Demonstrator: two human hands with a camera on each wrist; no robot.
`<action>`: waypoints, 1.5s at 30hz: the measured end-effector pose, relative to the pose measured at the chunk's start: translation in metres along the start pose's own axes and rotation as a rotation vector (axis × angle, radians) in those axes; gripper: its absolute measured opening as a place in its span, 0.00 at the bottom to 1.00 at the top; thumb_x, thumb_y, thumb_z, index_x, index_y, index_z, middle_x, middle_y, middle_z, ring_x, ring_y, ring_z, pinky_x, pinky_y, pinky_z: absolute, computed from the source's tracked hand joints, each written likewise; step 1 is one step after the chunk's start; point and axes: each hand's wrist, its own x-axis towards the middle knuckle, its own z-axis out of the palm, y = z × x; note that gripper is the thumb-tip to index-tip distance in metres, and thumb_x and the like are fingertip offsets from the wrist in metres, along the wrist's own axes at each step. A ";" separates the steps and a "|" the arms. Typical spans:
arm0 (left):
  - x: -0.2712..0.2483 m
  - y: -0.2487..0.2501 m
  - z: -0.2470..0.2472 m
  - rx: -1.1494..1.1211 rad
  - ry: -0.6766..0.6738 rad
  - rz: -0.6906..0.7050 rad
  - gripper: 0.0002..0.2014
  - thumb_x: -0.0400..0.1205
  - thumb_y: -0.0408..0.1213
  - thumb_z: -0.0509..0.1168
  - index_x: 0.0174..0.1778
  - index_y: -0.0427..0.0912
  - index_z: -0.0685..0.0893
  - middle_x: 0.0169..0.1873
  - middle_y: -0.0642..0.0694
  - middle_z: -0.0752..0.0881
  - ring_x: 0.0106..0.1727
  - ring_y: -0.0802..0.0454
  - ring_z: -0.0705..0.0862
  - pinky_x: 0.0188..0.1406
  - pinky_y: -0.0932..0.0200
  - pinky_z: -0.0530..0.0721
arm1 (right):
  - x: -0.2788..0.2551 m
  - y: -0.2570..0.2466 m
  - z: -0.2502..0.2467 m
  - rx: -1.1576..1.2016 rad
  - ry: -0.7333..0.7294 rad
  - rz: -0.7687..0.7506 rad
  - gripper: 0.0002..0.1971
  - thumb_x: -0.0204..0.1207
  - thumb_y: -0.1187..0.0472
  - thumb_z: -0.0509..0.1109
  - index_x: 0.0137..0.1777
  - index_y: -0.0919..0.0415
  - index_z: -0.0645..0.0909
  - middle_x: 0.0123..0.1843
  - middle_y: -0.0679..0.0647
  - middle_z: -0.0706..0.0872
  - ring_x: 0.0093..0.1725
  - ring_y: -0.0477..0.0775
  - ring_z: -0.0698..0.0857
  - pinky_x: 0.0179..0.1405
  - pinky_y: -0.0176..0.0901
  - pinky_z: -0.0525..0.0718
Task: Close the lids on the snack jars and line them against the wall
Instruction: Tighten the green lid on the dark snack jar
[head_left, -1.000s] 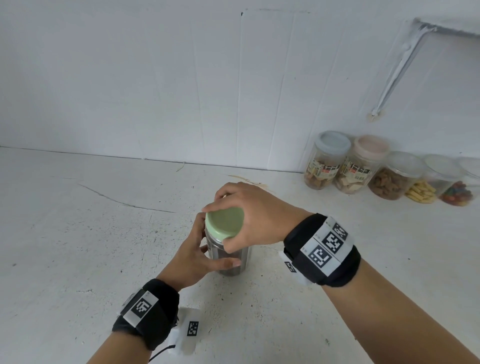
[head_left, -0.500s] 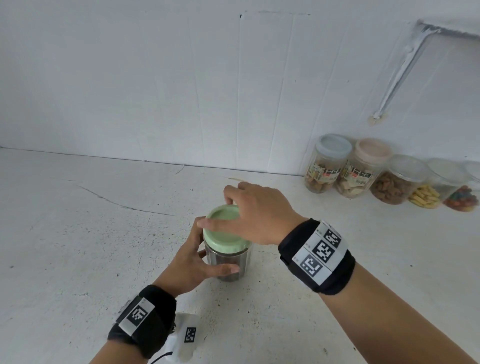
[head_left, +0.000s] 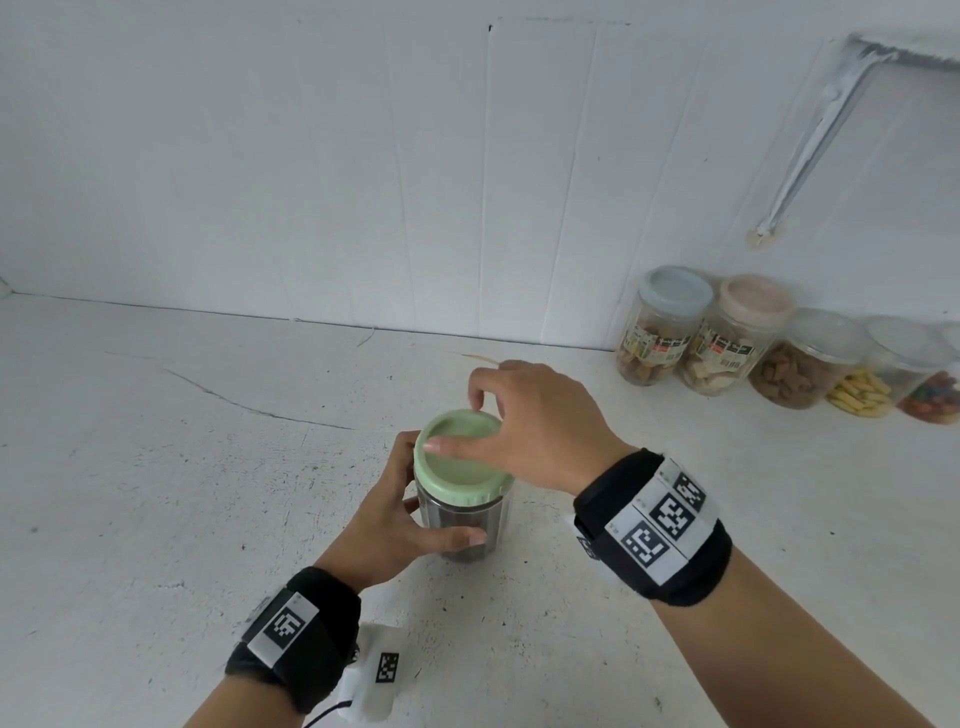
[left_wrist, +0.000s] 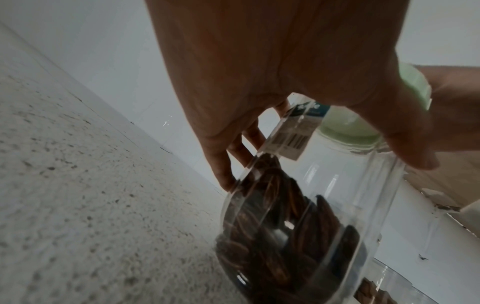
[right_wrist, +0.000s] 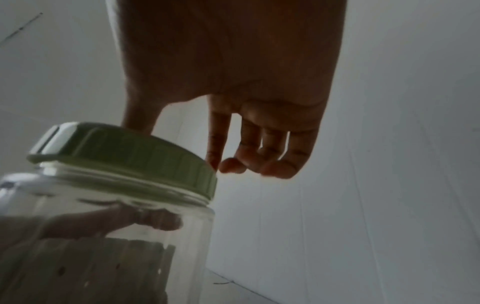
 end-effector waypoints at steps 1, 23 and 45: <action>0.000 0.000 0.000 0.000 0.000 0.003 0.44 0.65 0.34 0.88 0.70 0.57 0.69 0.62 0.67 0.82 0.67 0.64 0.82 0.62 0.63 0.82 | -0.002 0.003 0.000 0.051 -0.018 -0.028 0.29 0.67 0.22 0.72 0.53 0.46 0.81 0.47 0.43 0.80 0.47 0.46 0.78 0.47 0.46 0.77; 0.000 0.000 0.001 -0.003 -0.019 0.015 0.45 0.67 0.35 0.87 0.69 0.67 0.67 0.62 0.72 0.81 0.65 0.69 0.82 0.58 0.67 0.82 | -0.018 -0.002 0.008 0.276 -0.259 -0.167 0.29 0.72 0.44 0.80 0.73 0.33 0.80 0.76 0.39 0.74 0.75 0.46 0.70 0.75 0.45 0.69; 0.003 0.001 0.028 -0.073 0.012 0.127 0.47 0.64 0.24 0.87 0.76 0.42 0.70 0.62 0.51 0.86 0.66 0.50 0.87 0.60 0.54 0.90 | -0.019 -0.001 0.050 0.359 0.114 -0.275 0.21 0.67 0.45 0.81 0.59 0.50 0.89 0.55 0.41 0.85 0.57 0.44 0.81 0.59 0.45 0.83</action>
